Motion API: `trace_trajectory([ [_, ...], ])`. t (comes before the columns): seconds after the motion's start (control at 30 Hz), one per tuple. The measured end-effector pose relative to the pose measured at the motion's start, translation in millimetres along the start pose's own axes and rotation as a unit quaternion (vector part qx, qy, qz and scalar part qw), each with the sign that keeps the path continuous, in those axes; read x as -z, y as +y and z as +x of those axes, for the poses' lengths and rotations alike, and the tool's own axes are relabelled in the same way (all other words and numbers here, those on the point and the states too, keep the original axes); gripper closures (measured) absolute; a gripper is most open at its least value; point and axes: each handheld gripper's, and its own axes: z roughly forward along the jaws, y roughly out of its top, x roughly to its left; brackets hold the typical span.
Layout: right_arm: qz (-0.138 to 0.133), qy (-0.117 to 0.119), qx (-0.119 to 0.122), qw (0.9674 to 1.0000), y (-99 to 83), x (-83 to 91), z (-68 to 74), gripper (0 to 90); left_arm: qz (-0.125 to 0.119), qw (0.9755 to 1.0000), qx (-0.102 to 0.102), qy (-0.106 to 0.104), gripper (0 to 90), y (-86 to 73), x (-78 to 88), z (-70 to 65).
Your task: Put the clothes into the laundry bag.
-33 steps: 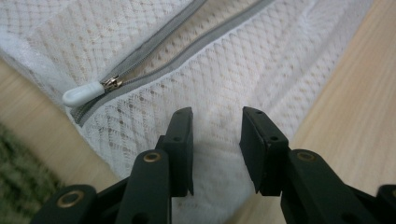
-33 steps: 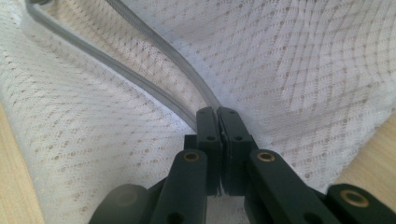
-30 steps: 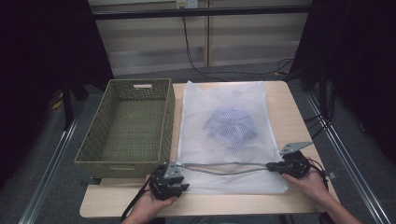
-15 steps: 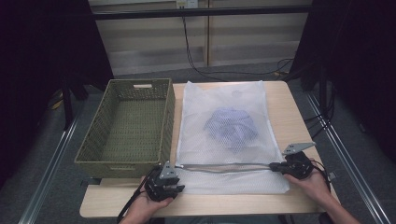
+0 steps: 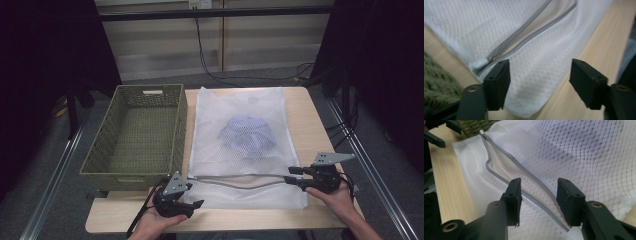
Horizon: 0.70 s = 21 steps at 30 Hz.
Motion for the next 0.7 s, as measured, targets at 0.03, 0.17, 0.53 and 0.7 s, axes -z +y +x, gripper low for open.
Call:
trace_trajectory([
  [0.03,-0.004,0.004,0.001,1.0000,0.3,1.3,0.6,52.0,-0.008,1.0000,0.003,-0.004,29.5,1.7,2.1,-2.1],
  [0.17,-0.046,0.015,-0.013,0.9987,0.5,10.0,3.1,42.7,-0.033,0.9994,0.008,-0.012,23.0,4.3,6.8,-5.8],
  [0.53,-0.081,0.001,-0.013,0.9966,-9.5,31.2,16.8,39.1,-0.080,0.9966,0.020,0.008,15.1,-2.8,22.7,-9.2],
  [0.7,-0.082,-0.009,-0.023,0.9963,-10.2,29.0,9.4,39.2,-0.073,0.9973,0.008,0.003,15.0,0.2,19.2,-9.0],
])
